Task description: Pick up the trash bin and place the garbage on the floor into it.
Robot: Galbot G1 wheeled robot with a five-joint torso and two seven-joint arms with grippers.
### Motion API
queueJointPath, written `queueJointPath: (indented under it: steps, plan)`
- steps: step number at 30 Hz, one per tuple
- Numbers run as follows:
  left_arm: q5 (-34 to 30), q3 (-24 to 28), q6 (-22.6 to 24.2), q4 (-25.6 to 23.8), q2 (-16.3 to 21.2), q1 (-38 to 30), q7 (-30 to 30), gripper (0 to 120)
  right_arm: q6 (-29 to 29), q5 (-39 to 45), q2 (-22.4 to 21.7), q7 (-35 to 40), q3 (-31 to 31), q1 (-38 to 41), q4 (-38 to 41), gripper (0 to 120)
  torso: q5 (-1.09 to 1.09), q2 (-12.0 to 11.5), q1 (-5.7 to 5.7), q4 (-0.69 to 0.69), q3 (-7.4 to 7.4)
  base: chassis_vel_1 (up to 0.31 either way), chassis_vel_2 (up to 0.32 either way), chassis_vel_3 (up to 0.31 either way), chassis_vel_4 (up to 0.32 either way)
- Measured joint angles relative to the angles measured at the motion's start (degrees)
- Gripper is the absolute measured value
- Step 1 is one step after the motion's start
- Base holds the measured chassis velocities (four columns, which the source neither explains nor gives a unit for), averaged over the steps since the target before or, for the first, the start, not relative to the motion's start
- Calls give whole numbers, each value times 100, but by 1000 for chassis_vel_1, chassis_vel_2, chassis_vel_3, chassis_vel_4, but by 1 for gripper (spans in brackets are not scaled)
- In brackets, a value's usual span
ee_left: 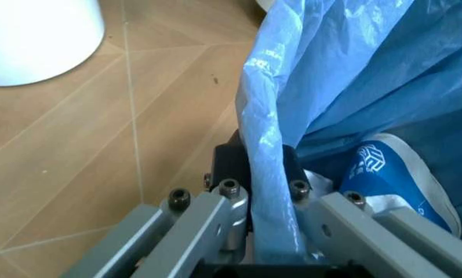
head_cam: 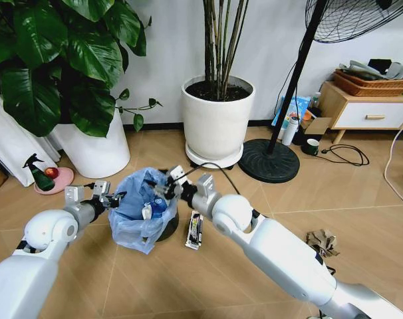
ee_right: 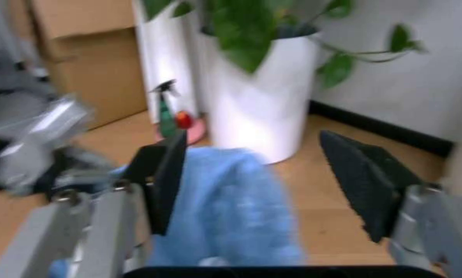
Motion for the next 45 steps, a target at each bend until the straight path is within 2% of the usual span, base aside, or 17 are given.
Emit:
queueJointPath:
  steps: [1,2,4,5,7,14,16,20,28,36,45]
  plan:
    - [0,0,0,0,0,0,0,0,0,0,0,0,0,0,0,69,0,0,0,0,0,0,0,0,0]
    - [19,-104,-3,9,5,45,28,0,-1,0,-81,12,241,-20,-71,78,0,0,0,0,0,0,0,0,0]
    - [20,-229,-8,9,42,110,49,0,0,-12,-212,14,549,-83,-227,88,0,0,0,-2,0,0,0,0,0]
    - [20,-229,-8,9,42,110,49,0,0,-12,-212,14,549,-83,-227,88,0,0,0,-2,0,0,0,0,0]
    - [21,-363,-19,9,111,186,78,0,53,-101,-340,13,818,-185,-630,98,1,0,0,-2,0,0,0,0,0]
    - [-34,-472,-23,-69,198,253,79,0,72,-195,-310,4,877,-385,-1375,100,1,0,0,-2,0,0,0,0,0]
    - [-73,-484,-22,-144,224,266,62,0,240,-407,-131,-20,800,-487,-1932,100,0,0,0,-1,0,0,0,0,0]
    - [-91,-484,-16,-239,272,299,53,0,441,-624,119,-49,684,-551,-2557,100,0,0,0,-1,0,0,0,0,0]
    - [-92,-475,-18,-351,361,327,63,0,480,-722,573,15,457,-464,-3598,100,1,0,0,0,0,0,0,0,0]
    - [-32,-456,-27,-380,288,264,76,0,411,-712,792,132,138,-380,-4244,100,-1,0,0,-1,0,0,0,0,0]
    - [5,-538,-48,-581,267,332,140,0,397,-900,804,-322,-449,-108,-4896,100,0,0,0,-1,0,0,0,0,0]
